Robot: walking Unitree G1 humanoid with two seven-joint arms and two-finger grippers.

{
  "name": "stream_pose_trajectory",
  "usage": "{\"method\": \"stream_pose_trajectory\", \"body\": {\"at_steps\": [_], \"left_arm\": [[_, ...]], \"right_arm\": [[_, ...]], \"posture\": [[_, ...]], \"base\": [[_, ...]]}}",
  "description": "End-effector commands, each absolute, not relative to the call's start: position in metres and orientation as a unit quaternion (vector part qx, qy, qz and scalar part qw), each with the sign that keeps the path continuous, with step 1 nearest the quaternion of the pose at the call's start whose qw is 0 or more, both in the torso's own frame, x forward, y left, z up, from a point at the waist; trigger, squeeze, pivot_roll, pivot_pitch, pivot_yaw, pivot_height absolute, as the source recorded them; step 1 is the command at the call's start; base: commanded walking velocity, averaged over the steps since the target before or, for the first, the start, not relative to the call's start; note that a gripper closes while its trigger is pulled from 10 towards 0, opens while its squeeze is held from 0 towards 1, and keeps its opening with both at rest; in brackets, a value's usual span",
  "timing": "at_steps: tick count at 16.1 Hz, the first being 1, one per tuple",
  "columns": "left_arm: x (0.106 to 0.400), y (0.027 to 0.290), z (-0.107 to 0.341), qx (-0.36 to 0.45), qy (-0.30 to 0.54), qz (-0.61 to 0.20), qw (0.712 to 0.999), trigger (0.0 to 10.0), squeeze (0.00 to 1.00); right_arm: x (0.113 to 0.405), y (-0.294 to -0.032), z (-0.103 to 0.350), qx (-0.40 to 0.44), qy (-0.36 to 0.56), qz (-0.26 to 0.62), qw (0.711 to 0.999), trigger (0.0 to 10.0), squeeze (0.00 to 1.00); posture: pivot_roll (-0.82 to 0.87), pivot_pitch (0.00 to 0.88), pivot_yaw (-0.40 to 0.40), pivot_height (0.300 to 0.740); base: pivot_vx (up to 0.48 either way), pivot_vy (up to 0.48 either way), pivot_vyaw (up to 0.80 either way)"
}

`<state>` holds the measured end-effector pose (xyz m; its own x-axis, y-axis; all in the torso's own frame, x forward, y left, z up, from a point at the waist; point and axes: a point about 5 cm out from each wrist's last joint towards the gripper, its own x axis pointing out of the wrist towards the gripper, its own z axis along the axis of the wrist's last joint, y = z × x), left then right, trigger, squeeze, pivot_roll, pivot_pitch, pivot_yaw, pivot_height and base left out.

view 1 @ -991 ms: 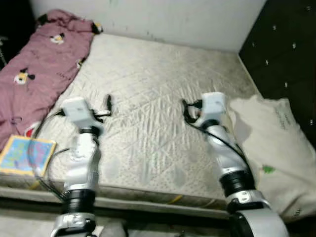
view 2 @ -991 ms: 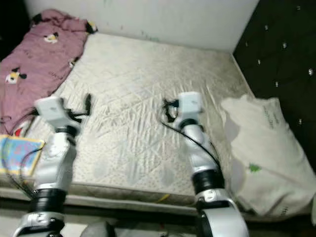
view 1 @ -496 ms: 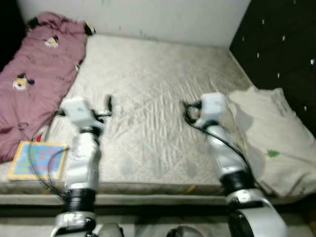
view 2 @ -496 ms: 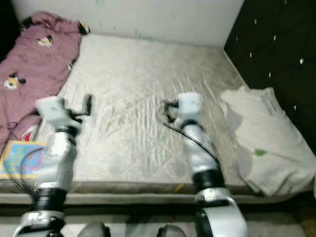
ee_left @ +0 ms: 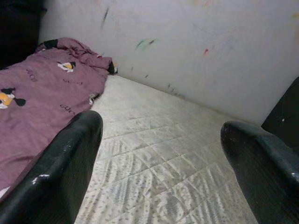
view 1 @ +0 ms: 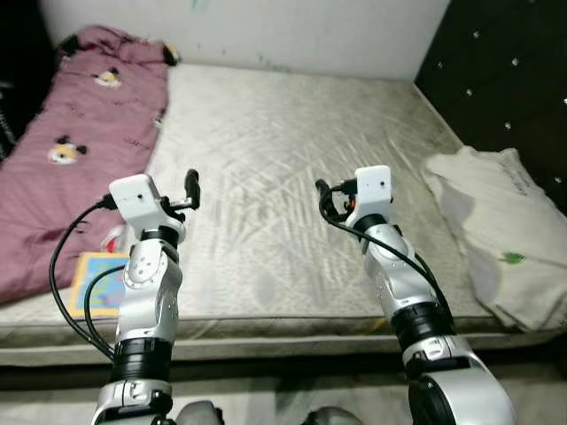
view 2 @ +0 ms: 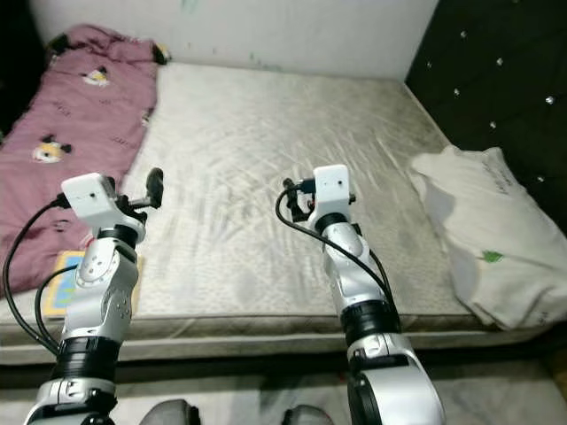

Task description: Clean up the room

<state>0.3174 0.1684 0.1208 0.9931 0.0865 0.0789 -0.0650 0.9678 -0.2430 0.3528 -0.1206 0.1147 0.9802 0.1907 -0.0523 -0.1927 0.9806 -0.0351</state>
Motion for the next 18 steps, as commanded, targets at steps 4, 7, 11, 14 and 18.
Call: {"method": "stream_pose_trajectory", "body": {"at_steps": [4,7,11,14,18], "left_arm": [[0.3194,0.1559,0.1232,-0.123,-0.044,0.021,0.991,10.0,0.00],[0.3190,0.1563,0.1236,-0.118,-0.048,0.021,0.992,10.0,0.00],[0.3185,0.1572,0.1243,-0.107,-0.053,0.024,0.993,10.0,0.00],[0.3173,0.1551,0.1262,-0.109,-0.061,0.010,0.992,10.0,0.00],[0.3165,0.1546,0.1260,-0.109,-0.062,0.008,0.992,10.0,0.00]], "right_arm": [[0.3527,-0.1359,0.1119,-0.023,0.034,0.077,0.996,10.0,0.00],[0.3526,-0.1348,0.1107,-0.024,0.037,0.080,0.996,10.0,0.00],[0.3528,-0.1343,0.1100,-0.025,0.039,0.082,0.996,10.0,0.00],[0.3520,-0.1335,0.1089,-0.026,0.041,0.082,0.995,10.0,0.00],[0.3517,-0.1337,0.1076,-0.025,0.044,0.081,0.995,10.0,0.00]], "posture": [[0.03,0.000,-0.087,0.740],[0.03,0.000,-0.086,0.740],[0.03,0.000,-0.085,0.740],[0.03,0.000,-0.084,0.740],[0.03,0.000,-0.084,0.740]], "base": [[0.000,0.469,0.00],[0.000,0.467,0.00],[0.000,0.231,0.00],[0.000,0.000,0.00],[0.000,0.000,-0.33]]}}
